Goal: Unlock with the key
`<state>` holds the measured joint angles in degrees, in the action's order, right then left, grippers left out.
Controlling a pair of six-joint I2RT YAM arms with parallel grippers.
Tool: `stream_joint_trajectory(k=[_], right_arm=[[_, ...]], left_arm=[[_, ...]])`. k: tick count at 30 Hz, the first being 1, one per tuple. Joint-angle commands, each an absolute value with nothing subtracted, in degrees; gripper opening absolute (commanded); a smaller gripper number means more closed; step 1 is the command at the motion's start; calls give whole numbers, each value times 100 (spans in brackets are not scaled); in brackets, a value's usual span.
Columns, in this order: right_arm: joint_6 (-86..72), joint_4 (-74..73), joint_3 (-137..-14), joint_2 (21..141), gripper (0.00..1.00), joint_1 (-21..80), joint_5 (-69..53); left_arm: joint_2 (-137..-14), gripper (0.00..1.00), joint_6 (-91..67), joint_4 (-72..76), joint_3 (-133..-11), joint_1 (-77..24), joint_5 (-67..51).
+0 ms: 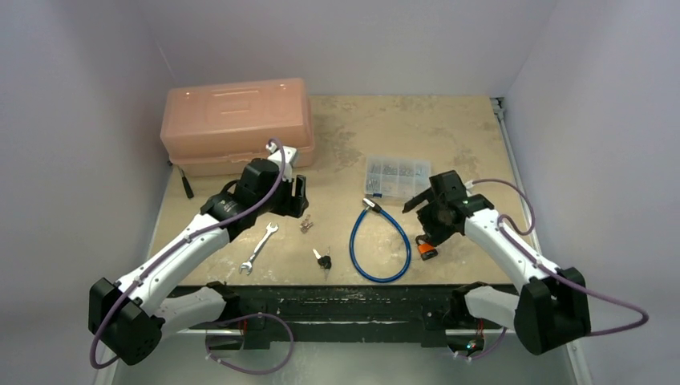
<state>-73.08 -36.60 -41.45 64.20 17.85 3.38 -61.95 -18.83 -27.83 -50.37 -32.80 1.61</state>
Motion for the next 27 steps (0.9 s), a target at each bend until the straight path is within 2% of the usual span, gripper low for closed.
stream_joint_trajectory(k=[1,2,4,9,19,27], right_arm=[[-8303,-4646,-4503,7084,85,1808,32],[-8392,-4653,-4520,7263,78,1808,-166],[-8517,-4698,-4639,7642,71,1859,-429],[-8846,-4712,-5025,8287,65,2074,-492],[-9301,-4931,-5639,8772,68,2097,-207],[-9554,-4700,-5671,9224,76,2092,-264]], left_arm=[[-5993,63,-1812,-2673,-5160,-3295,264],[-5968,63,-1816,-2686,-5161,-3301,274],[-5899,63,-1821,-2689,-5160,-3296,286],[-5801,63,-1828,-2691,-5149,-3297,312],[-5713,63,-1828,-2707,-5143,-3302,288],[-5737,63,-1828,-2704,-5138,-3301,239]])
